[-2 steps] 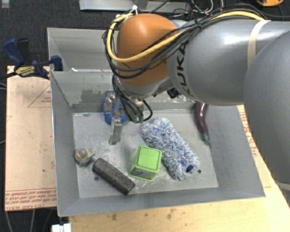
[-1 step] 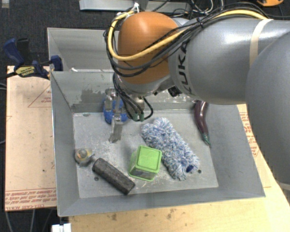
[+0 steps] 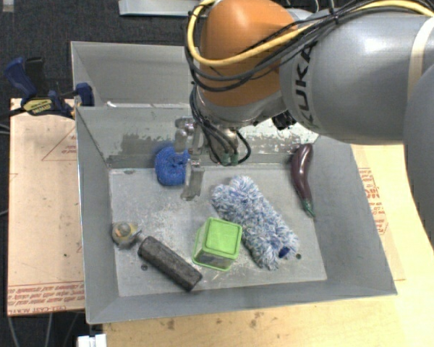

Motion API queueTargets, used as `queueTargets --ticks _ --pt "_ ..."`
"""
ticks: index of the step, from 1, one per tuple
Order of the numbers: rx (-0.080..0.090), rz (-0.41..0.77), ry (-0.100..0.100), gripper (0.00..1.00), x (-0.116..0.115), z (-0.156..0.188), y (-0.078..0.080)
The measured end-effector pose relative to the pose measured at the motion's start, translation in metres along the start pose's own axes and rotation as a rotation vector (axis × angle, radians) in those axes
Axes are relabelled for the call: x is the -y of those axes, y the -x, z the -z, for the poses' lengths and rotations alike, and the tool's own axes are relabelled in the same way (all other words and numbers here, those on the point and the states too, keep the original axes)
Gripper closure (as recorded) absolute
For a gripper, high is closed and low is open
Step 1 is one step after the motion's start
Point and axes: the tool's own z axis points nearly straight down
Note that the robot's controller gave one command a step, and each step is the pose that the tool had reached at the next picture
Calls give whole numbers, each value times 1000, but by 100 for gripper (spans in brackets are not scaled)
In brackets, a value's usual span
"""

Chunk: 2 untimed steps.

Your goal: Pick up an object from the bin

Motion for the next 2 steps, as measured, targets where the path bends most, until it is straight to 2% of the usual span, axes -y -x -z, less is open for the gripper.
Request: queueTargets --ticks 1,2 --pt "3 -42 -1 0 13 39 0" --pt "14 -42 3 0 27 11 10"
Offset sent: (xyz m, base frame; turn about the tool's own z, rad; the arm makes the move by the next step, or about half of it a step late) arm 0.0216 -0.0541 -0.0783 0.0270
